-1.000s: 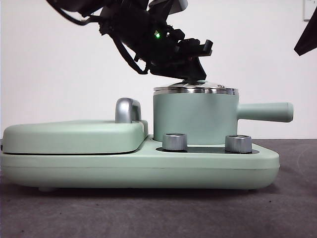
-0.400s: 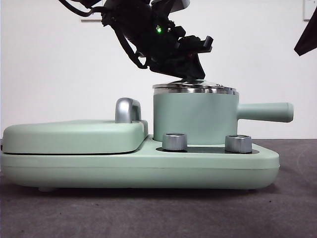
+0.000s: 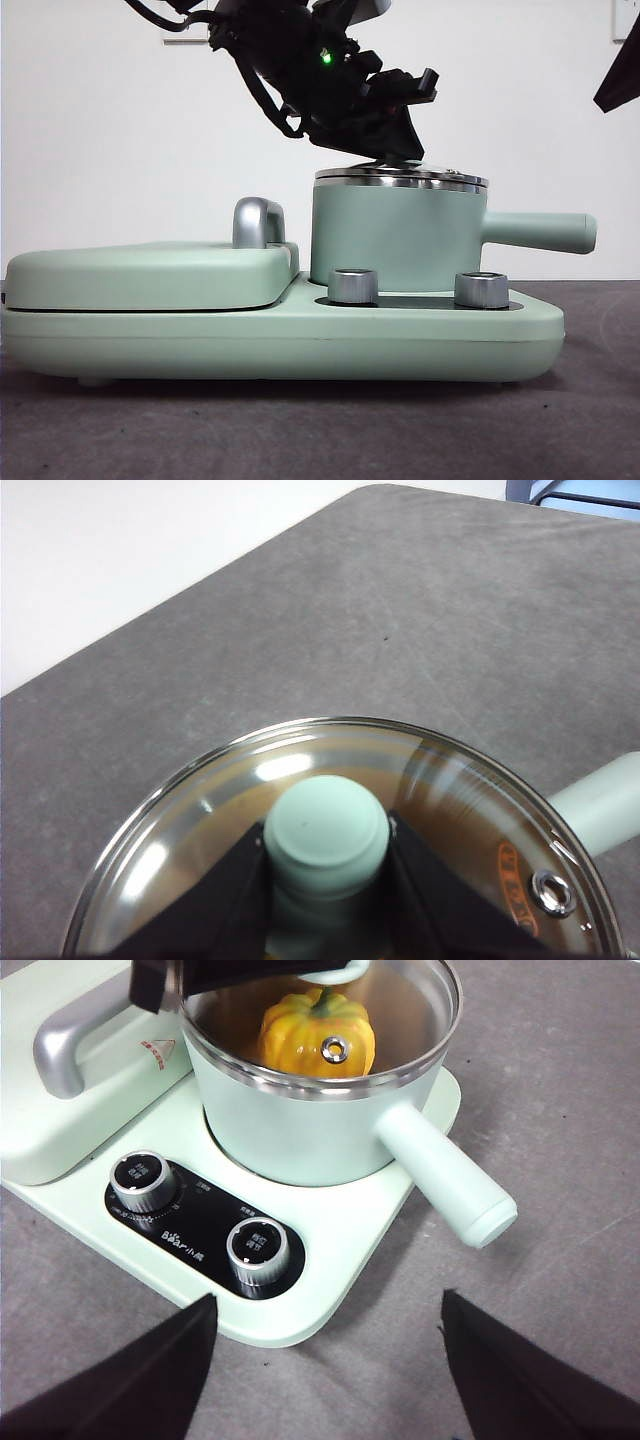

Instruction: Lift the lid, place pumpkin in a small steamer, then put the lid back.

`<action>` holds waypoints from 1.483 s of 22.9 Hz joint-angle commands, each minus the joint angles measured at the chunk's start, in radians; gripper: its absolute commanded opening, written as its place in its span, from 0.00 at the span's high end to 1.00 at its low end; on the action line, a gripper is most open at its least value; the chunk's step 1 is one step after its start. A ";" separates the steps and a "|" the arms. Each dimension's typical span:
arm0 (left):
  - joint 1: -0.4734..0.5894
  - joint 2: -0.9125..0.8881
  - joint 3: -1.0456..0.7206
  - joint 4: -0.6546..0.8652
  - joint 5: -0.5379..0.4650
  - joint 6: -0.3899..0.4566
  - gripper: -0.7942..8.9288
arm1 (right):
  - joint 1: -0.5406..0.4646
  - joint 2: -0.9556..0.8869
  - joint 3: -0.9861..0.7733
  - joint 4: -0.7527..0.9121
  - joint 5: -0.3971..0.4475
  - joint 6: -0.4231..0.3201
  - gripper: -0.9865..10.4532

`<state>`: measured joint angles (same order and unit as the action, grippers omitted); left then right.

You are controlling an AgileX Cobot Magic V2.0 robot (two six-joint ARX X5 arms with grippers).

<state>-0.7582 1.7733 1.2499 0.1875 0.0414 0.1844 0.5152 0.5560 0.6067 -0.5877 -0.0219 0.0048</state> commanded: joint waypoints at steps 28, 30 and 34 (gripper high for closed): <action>0.002 -0.060 0.024 -0.148 -0.023 -0.061 0.59 | 0.006 0.004 0.003 0.004 0.004 0.010 0.61; 0.006 -0.097 0.024 -0.191 0.019 -0.080 0.59 | 0.006 0.004 0.003 0.008 0.004 0.010 0.61; 0.019 -0.178 0.024 -0.281 0.126 -0.151 0.59 | 0.006 0.004 0.003 0.016 0.004 0.010 0.61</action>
<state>-0.7368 1.5978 1.2610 -0.0902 0.1493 0.0799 0.5152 0.5560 0.6067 -0.5861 -0.0219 0.0048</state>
